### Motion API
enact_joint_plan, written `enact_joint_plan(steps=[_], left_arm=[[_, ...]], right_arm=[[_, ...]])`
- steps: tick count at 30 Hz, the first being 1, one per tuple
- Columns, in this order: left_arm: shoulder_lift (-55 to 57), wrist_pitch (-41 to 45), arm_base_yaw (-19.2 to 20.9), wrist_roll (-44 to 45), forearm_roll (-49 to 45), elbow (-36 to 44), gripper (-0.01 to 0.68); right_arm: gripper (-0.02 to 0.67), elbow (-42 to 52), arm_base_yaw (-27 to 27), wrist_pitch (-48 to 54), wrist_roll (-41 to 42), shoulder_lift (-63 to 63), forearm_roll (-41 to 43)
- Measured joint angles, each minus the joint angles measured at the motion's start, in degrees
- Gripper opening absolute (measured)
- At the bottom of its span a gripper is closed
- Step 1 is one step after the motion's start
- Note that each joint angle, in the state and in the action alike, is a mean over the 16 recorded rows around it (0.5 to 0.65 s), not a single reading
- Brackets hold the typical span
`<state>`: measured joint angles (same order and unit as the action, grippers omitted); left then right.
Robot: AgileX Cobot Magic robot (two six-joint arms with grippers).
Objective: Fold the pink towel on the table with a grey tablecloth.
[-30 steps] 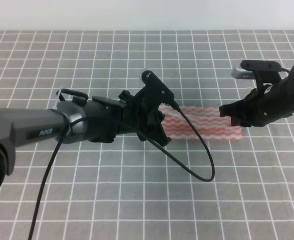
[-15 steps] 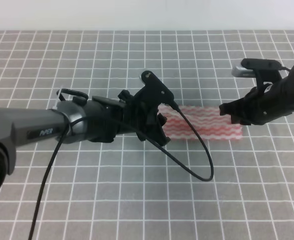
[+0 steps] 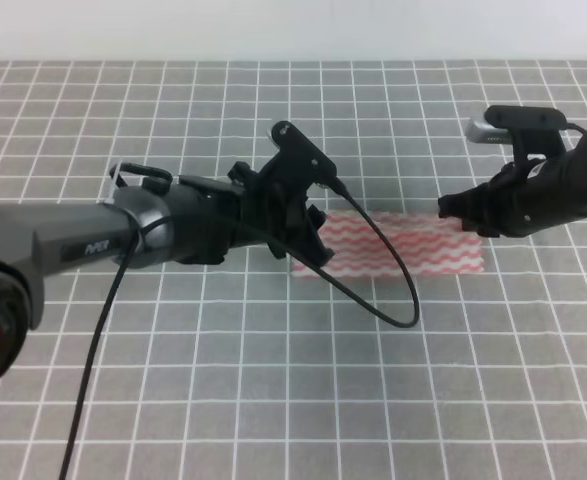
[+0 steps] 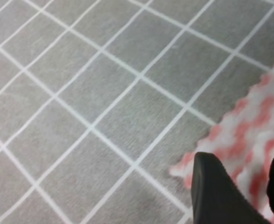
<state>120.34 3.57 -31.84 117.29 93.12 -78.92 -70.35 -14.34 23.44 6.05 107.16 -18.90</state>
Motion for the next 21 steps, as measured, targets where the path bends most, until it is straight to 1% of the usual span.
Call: enact_joint_plan(steps=[5,12,15,17,21], left_arm=[[0.1,0.5,0.6,0.1,0.0,-0.2,0.249],[0.2,1.1,1.0,0.4,0.0,-0.2,0.248],[0.2,1.1,1.0,0.5,0.0,-0.2,0.247],[0.2,0.9,1.0,0.5,0.0,-0.2,0.247],[0.3,0.4,1.1,0.5,0.0,-0.2,0.247]], right_arm=[[0.091,0.0,0.0,-0.9,0.0,0.7,-0.2],[0.241,0.0,0.0,-1.8,0.0,1.4,-0.7],[0.295,0.0,0.0,-2.4,0.0,1.6,-0.9],[0.322,0.0,0.0,-2.9,0.0,1.6,-1.0],[0.346,0.0,0.0,-4.2,0.0,1.6,-1.1]])
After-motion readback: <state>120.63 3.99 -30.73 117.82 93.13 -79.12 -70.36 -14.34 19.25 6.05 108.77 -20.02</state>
